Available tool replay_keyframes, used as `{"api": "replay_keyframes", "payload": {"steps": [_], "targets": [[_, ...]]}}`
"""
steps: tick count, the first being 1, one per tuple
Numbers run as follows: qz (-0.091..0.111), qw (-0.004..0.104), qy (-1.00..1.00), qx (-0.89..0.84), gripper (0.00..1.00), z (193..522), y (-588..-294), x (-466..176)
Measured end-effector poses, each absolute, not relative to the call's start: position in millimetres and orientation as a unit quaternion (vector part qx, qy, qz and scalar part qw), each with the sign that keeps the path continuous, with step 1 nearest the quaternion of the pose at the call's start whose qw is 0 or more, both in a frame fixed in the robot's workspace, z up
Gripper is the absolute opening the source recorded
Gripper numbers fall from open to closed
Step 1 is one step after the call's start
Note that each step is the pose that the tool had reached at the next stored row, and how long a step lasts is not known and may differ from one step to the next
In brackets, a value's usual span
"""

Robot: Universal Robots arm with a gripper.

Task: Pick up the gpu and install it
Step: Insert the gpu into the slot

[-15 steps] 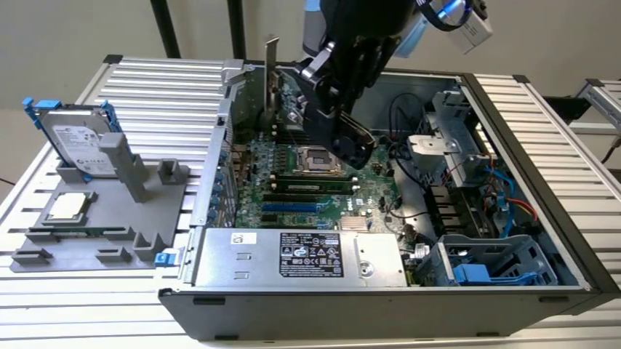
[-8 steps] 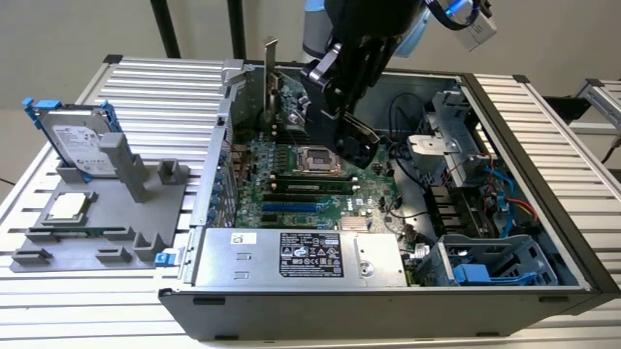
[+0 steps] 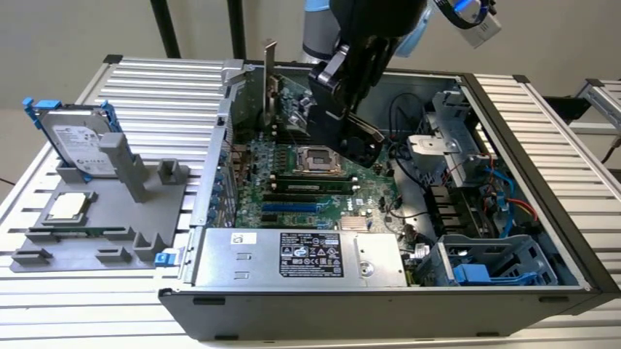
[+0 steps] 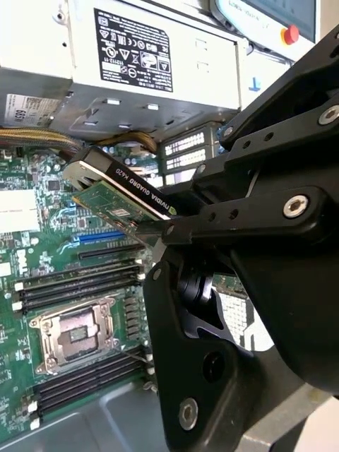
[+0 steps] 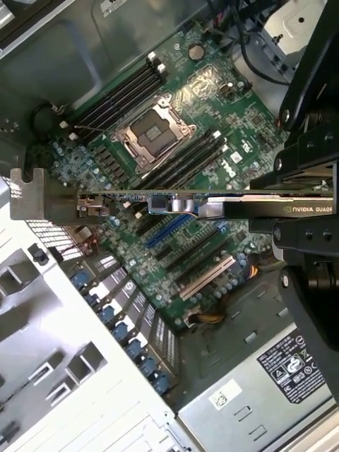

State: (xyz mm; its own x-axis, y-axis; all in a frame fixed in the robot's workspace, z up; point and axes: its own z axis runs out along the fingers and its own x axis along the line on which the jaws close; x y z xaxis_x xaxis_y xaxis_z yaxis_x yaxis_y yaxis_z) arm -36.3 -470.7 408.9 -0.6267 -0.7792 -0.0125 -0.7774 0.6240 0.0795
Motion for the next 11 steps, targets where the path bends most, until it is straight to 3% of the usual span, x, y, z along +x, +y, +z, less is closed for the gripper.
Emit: {"api": "replay_keyframes", "payload": {"steps": [11], "targets": [[-0.038,0.013,-0.879,0.475,0.0,408.9,-470.7,-30.8]]}}
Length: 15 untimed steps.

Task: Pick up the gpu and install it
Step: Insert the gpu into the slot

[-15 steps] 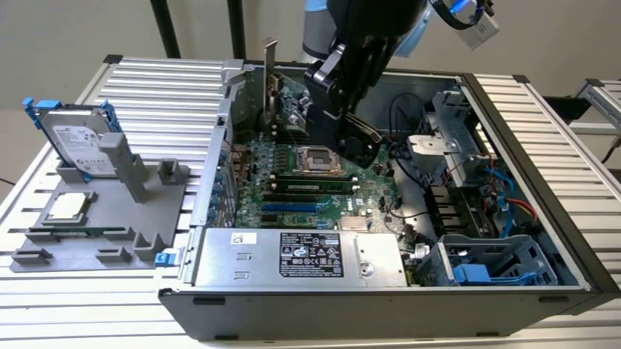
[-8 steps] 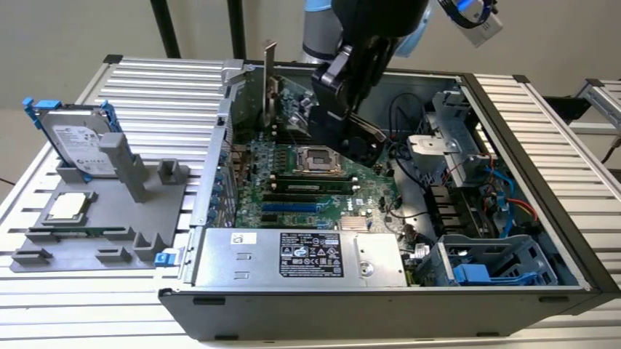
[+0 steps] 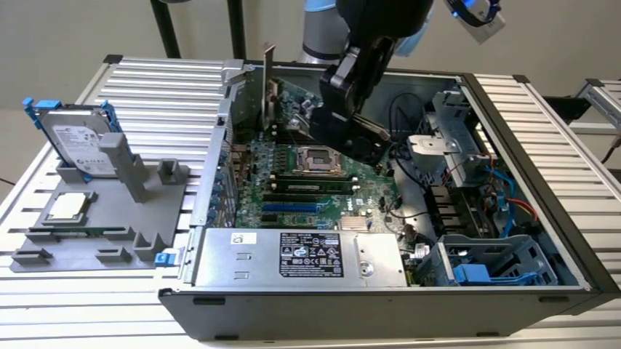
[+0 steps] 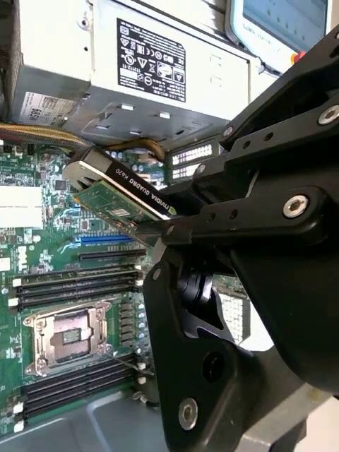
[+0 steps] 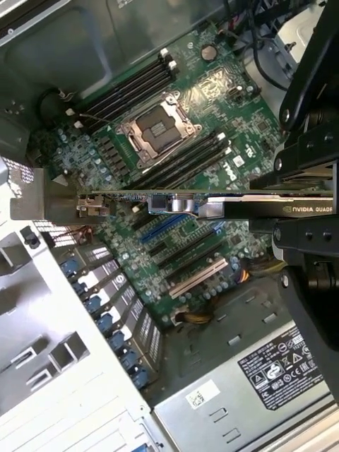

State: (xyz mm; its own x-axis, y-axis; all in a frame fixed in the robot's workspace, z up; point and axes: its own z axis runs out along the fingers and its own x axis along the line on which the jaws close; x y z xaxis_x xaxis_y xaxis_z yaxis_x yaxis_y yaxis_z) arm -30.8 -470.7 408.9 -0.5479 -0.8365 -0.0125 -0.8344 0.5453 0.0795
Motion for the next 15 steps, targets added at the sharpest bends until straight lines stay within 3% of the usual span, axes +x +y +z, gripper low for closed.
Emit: {"api": "replay_keyframes", "payload": {"steps": [15], "targets": [[-0.037,0.016,-0.848,0.529,0.0,408.9,-470.7,-20.7]]}}
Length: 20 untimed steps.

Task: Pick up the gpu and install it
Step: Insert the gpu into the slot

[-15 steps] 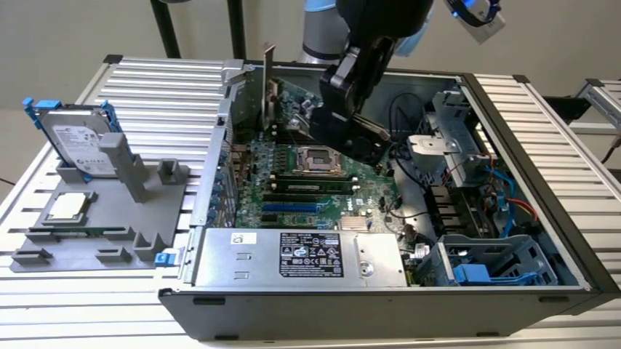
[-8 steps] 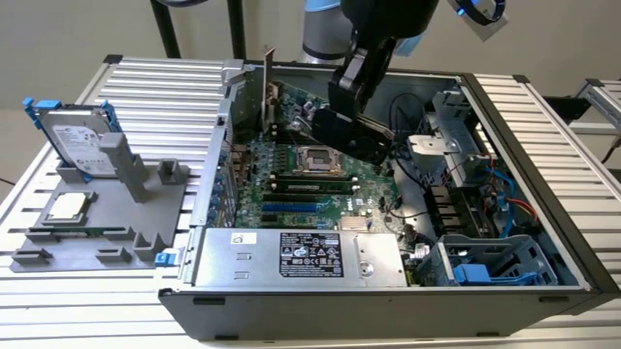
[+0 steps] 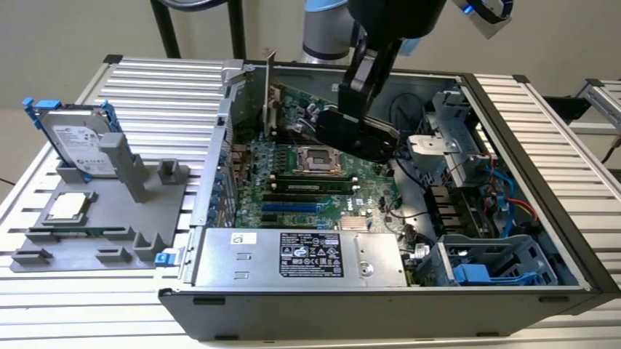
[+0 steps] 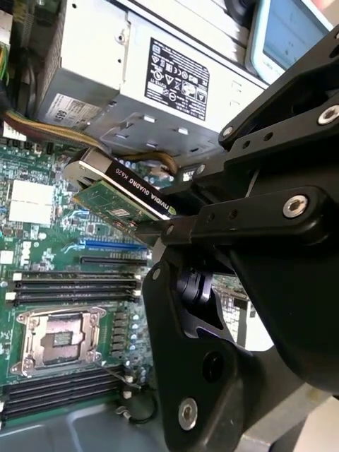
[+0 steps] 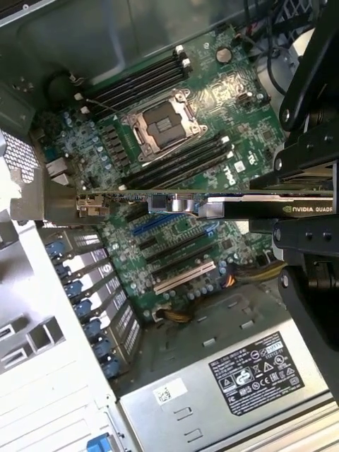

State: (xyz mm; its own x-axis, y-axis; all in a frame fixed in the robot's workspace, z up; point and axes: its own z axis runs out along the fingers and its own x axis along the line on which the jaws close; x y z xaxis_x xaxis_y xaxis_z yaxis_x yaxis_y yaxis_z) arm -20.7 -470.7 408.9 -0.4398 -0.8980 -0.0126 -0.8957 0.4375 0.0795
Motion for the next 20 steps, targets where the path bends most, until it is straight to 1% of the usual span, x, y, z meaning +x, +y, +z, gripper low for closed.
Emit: {"api": "replay_keyframes", "payload": {"steps": [20], "targets": [[-0.036,0.019,-0.804,0.593,0.0,408.9,-470.7,-6.6]]}}
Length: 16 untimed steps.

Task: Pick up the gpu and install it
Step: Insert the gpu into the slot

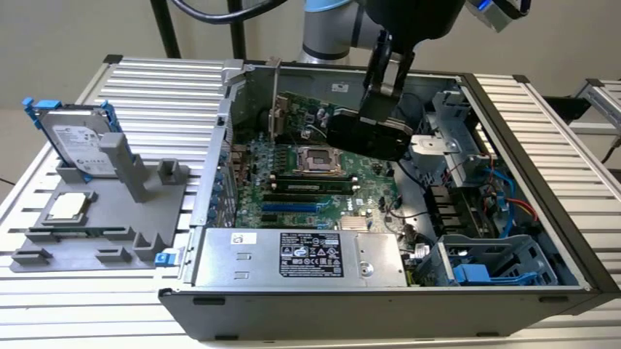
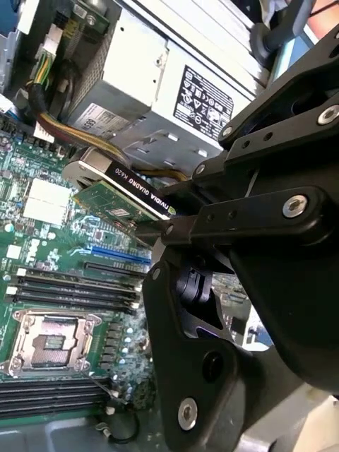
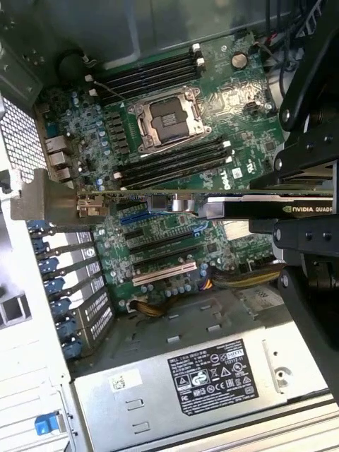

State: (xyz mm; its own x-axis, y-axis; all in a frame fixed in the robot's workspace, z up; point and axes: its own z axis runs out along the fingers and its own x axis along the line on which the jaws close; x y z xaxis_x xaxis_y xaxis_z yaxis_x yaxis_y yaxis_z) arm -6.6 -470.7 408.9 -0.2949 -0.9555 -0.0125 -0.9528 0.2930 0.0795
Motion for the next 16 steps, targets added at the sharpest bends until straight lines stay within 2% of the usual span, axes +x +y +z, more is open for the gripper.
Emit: {"api": "replay_keyframes", "payload": {"steps": [16], "targets": [[-0.034,0.021,-0.755,0.654,0.0,408.9,-470.7,-1.6]]}}
